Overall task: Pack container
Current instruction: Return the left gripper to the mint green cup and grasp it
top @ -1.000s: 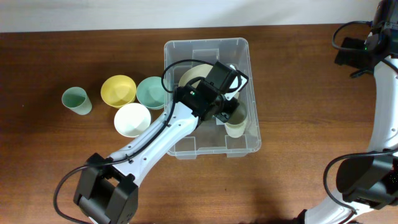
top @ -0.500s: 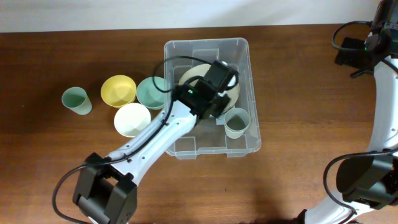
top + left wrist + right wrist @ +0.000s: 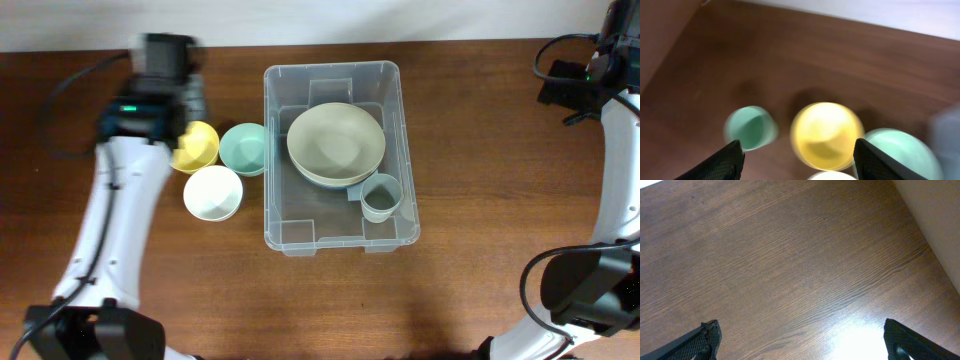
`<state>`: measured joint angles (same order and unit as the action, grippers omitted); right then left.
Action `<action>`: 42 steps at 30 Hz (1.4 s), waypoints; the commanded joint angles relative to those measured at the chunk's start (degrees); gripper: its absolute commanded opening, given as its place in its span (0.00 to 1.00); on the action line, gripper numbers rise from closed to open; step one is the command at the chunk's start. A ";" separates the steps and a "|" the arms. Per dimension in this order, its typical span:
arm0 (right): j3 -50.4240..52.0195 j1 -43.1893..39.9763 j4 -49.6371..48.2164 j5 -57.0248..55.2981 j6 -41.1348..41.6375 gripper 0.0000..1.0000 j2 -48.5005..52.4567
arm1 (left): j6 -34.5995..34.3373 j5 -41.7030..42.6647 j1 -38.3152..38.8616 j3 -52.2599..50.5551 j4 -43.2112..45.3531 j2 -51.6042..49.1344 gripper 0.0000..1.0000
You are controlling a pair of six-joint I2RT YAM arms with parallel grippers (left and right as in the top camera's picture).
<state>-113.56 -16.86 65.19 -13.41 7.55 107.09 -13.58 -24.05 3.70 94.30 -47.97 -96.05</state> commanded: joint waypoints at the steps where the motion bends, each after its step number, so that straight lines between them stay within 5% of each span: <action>1: 0.02 -0.04 0.00 0.09 0.46 0.99 0.11 | -4.96 7.48 -9.68 0.37 -3.02 0.15 0.72; 11: 0.02 -0.04 0.00 0.09 0.46 0.99 0.11 | -5.05 17.44 -24.94 0.24 -7.28 -4.42 0.72; 30: 0.02 -0.04 0.00 0.09 0.46 0.99 0.11 | -5.25 18.75 -25.86 0.24 -6.91 -21.49 0.71; 32: 0.02 -0.04 0.00 0.09 0.46 0.99 0.11 | -5.25 18.73 -25.86 0.24 -6.16 -22.23 0.65; 35: 0.02 -0.04 0.00 0.09 0.48 0.99 0.11 | -5.22 18.73 -25.86 0.24 -4.72 -22.51 0.40; 42: 0.02 -0.04 0.00 0.09 0.46 0.99 0.11 | -5.25 18.73 -25.86 0.24 -1.97 -22.51 0.18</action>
<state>-113.56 -16.86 65.19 -13.43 7.53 107.11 -18.72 -5.76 -21.93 94.30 -50.50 -118.04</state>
